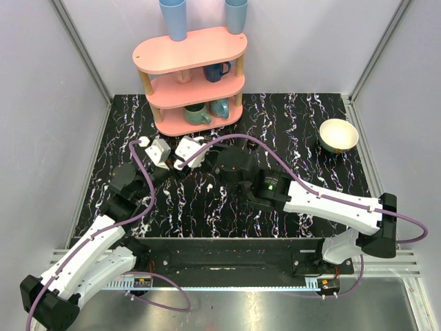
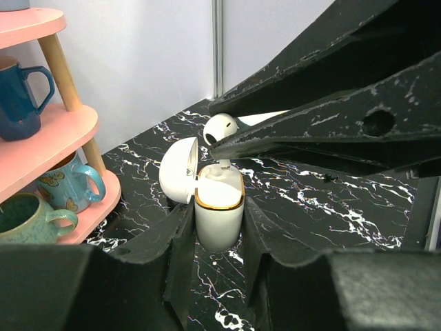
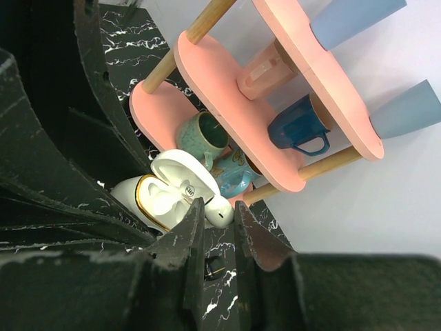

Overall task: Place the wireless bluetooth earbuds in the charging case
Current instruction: Insert the right earbud into the right side groove of the charging case, then pick up the left earbud from the center of the board.

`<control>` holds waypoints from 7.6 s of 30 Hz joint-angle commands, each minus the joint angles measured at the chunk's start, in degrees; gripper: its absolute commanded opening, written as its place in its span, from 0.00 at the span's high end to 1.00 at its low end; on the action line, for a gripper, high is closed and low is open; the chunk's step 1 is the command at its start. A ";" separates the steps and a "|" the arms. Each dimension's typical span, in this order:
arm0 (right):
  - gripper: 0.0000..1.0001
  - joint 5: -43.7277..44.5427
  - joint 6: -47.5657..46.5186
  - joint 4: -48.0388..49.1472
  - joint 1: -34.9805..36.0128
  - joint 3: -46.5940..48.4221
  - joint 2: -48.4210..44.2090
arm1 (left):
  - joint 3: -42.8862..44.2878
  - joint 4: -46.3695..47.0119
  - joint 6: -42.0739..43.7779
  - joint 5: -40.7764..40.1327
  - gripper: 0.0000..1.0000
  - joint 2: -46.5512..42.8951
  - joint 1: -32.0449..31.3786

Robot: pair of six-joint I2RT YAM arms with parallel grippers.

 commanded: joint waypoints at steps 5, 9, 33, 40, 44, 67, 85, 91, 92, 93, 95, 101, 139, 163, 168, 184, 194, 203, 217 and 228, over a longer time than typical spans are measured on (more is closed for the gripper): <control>1.00 -0.98 -0.10 2.35 0.56 -0.94 -0.25 | 1.52 5.80 -1.18 1.56 1.00 -1.00 -0.06; 1.00 -0.98 -0.19 2.44 0.56 -1.29 0.09 | 1.34 6.76 -1.62 1.82 1.00 -0.91 -0.06; 0.76 -2.21 0.34 3.67 0.65 -3.22 -3.06 | -0.50 10.81 -3.29 -1.34 1.00 -1.53 -0.06; 0.58 -3.17 1.13 5.34 0.65 -3.66 -4.39 | -0.85 11.42 -3.73 -1.43 1.00 -1.44 -0.06; 0.53 -3.96 1.40 5.86 0.65 -3.66 -4.30 | -0.77 11.42 -3.73 -1.52 1.00 -1.44 -0.06; 0.21 -7.57 8.34 13.06 0.65 -3.75 -9.21 | -2.34 11.51 -2.76 -2.92 1.00 -1.79 -0.06; 0.14 1.24 48.02 -5.22 -19.97 -1.82 -12.65 | -4.19 7.91 3.29 -8.81 1.00 -7.40 -0.06; 0.22 -15.99 67.74 -22.14 -29.23 0.55 -5.11 | -5.51 3.08 7.69 -12.94 1.00 -15.31 -0.06; 0.23 -20.53 68.80 -23.30 -29.23 1.34 -1.61 | -5.60 2.81 8.05 -13.20 1.00 -16.19 -0.06; 0.26 -22.32 71.94 -24.44 -29.23 1.61 0.17 | -5.86 2.03 8.22 -14.34 1.00 -17.07 -0.06; 0.31 -27.75 74.86 -26.12 -29.23 1.70 4.99 | -5.69 0.88 8.84 -15.66 1.00 -18.92 -0.06; 0.35 -26.82 95.33 -29.11 -28.44 -1.63 13.18 | -4.63 -3.25 10.07 -18.30 1.00 -20.86 -0.15; 0.45 -28.75 113.46 -38.43 -22.73 16.81 42.11 | -5.42 -9.85 9.02 -24.10 1.00 -24.64 -0.06; 0.55 -27.96 112.58 -41.60 -22.37 19.80 46.06 | -6.21 -10.46 10.34 -25.51 1.00 -26.75 -0.06; 0.57 -28.48 112.84 -41.68 -22.29 19.72 46.59 | -6.30 -10.46 10.34 -25.78 1.00 -27.01 -0.06; 0.62 -29.10 112.75 -41.24 -22.20 19.45 47.38 | -6.21 -10.55 10.42 -25.78 1.00 -26.84 -0.15; 0.71 -29.54 112.75 -40.80 -22.29 18.75 47.12 | -6.04 -10.46 10.34 -25.51 1.00 -26.49 -0.06; 0.79 -29.45 111.61 -39.84 -22.29 18.75 46.15 | -6.04 -10.11 10.25 -25.51 1.00 -26.05 -0.06; 0.62 -30.77 109.41 -39.75 -22.29 19.72 46.77 | -6.13 -9.50 9.90 -25.25 1.00 -25.35 -0.06; 0.69 -31.04 109.50 -39.75 -22.29 19.63 47.38 | -5.86 -9.41 9.81 -24.72 1.00 -24.73 -0.06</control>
